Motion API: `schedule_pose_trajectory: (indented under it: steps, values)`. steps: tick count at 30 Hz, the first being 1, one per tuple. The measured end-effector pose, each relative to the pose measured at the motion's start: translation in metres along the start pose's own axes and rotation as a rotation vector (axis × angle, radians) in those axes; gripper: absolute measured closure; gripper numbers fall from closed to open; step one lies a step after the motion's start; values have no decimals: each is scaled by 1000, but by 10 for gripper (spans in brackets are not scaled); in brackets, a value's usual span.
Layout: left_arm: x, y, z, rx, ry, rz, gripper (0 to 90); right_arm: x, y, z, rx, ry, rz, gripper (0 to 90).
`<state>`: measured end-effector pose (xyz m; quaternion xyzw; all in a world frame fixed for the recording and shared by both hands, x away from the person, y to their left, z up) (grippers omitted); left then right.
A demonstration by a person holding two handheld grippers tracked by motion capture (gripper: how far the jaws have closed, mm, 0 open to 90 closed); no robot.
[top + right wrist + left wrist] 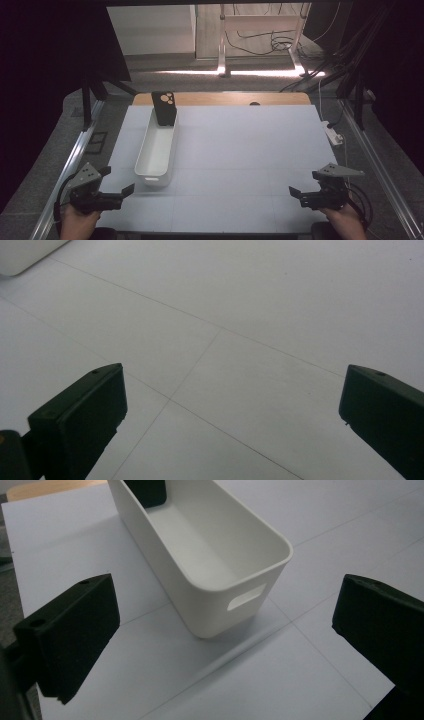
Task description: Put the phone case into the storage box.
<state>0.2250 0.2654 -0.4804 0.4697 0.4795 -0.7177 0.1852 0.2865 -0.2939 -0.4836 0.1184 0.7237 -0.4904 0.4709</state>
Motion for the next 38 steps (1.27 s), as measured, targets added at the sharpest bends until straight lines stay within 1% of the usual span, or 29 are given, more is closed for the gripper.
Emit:
schedule_pose_trajectory:
  steps: [5,10,17,20,25,30,35,38]
  values:
    - [5,0,1,-5,-7,-5,0,0,0,0,-1,1,-1,0]
    - [8,1,2,-7,-5,-18,0,0,0,0,0,2,0,0]
    - [16,4,3,-12,-8,-46,0,0,0,0,-1,2,-1,0]
    - [19,5,3,-21,2,-63,0,0,0,0,-1,2,-2,0]
    - [22,8,4,-21,3,-85,0,0,0,0,-2,1,-3,0]
    - [23,8,4,-27,9,-93,0,0,0,0,-3,1,-3,0]
    - [24,12,5,-38,19,-128,0,0,0,0,-5,-1,-3,0]
    - [23,12,5,-38,13,-125,0,0,1,0,-4,-5,-5,0]
Point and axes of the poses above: each handheld gripper's, and its own axes: y roughly forward along the jaws, x roughly out of its underside, z roughly to its right, the point moved 5 cm from there along y, roughly forward along the jaws, and after that the axes turned 4 degrees about z, right-handed, at the moved point
